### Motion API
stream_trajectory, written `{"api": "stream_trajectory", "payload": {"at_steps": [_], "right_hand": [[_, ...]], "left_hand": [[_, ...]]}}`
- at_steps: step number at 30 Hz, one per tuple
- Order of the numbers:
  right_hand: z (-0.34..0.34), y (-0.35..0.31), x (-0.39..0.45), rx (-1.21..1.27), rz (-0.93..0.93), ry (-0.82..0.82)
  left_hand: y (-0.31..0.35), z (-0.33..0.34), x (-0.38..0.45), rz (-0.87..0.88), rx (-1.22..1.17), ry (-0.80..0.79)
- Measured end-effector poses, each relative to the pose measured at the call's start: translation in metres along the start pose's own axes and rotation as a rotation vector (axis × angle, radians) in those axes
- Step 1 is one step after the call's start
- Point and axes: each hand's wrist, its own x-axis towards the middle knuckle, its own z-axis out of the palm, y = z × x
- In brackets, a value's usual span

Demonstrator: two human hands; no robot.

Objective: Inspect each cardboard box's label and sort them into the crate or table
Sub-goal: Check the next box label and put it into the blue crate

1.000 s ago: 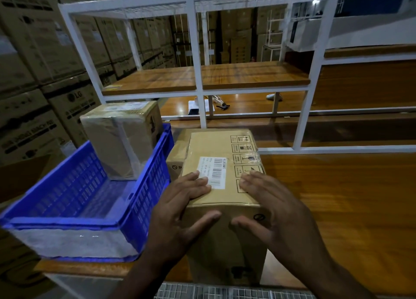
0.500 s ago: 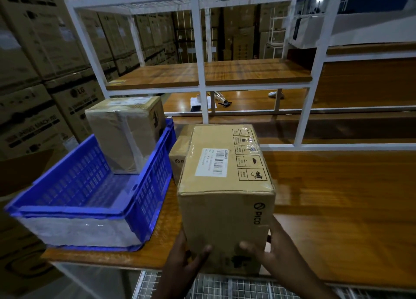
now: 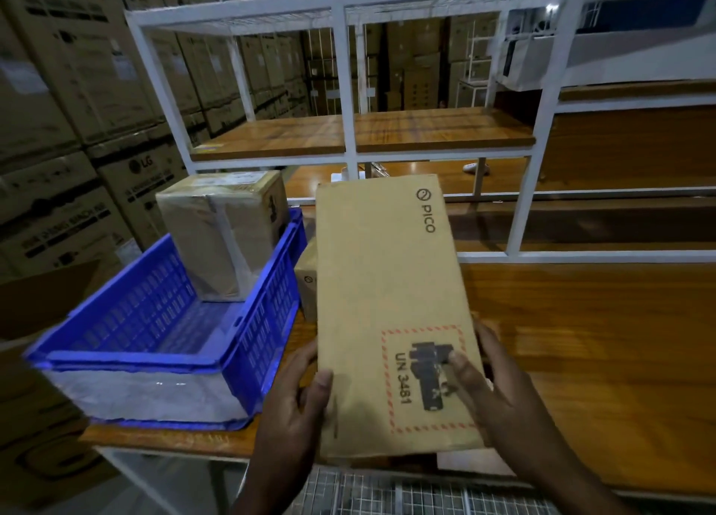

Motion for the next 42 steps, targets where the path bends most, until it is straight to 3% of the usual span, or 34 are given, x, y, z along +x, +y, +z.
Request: {"api": "stream_trajectory", "payload": {"at_steps": [9, 15, 20, 29, 32, 35, 39, 42], "right_hand": [[-0.015, -0.030, 0.002, -0.077, -0.019, 0.040], [-0.030, -0.058, 0.010, -0.036, -0.049, 0.003], [-0.031, -0.071, 0.019, -0.072, -0.047, 0.010], [-0.033, -0.080, 0.001, -0.078, 0.027, -0.090], [-0.027, -0.056, -0.001, -0.079, 0.091, -0.103], [-0.023, -0.025, 0.008, -0.191, 0.092, -0.085], [-0.016, -0.003, 0.019, -0.297, 0.067, -0.113], [-0.009, 0.007, 0.017, -0.490, 0.016, -0.260]], "left_hand": [[0.029, 0.002, -0.006, -0.016, -0.147, -0.012], [0.057, -0.001, -0.012, 0.090, -0.136, -0.086], [0.066, -0.004, -0.018, 0.280, 0.195, -0.062], [0.047, -0.026, 0.004, 0.629, 0.459, -0.154], [0.024, -0.026, 0.005, 0.541, 0.426, -0.199], [0.014, -0.016, 0.007, 0.324, 0.412, -0.182], [0.006, -0.008, 0.000, 0.431, 0.469, -0.181], [-0.004, -0.005, 0.006, 0.425, 0.460, -0.179]]}}
